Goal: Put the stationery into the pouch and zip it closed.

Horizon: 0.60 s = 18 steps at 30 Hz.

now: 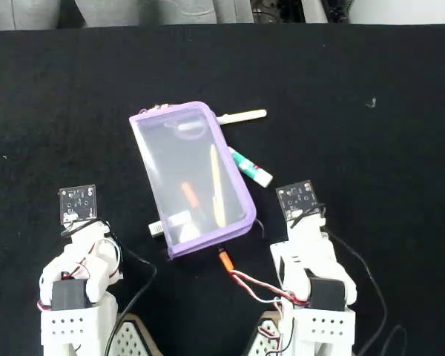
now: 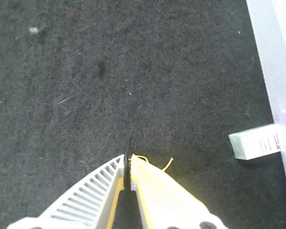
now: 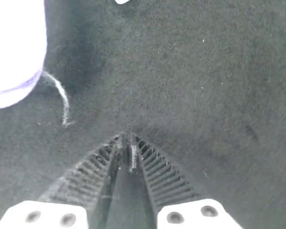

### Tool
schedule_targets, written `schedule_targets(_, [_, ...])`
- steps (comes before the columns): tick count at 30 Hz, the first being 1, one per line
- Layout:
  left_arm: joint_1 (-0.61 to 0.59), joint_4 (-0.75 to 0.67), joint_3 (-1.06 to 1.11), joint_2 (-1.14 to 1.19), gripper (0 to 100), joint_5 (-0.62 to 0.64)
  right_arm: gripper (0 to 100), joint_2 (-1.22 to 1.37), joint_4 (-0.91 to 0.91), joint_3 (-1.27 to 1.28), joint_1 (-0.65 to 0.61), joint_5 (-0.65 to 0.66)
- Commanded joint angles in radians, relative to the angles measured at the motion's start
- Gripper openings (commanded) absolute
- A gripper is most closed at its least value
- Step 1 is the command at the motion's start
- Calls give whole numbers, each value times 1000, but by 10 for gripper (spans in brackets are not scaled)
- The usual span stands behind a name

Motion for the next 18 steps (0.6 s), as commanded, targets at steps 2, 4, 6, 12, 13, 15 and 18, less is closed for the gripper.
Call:
schedule_targets(2, [1, 3, 18, -5, 30, -11, 11, -87, -172, 1, -15, 5])
schedule_targets(4, [1, 3, 18, -5, 30, -11, 11, -87, -322, 1, 15, 2])
schedule_targets(6, [1, 3, 18, -5, 30, -11, 11, -88, -397, 2, 57, 2])
schedule_targets(12, [1, -2, -54, -5, 30, -12, 11, -87, -328, -1, 167, 11])
schedule_targets(13, [1, -2, -79, -5, 30, -18, 12, -87, -341, -1, 198, 5])
schedule_targets(15, [1, -28, -133, -5, 30, -87, 12, -87, -374, 1, 249, 2])
schedule_targets(18, [1, -135, -170, -5, 30, -272, 12, -87, -382, 1, 292, 2])
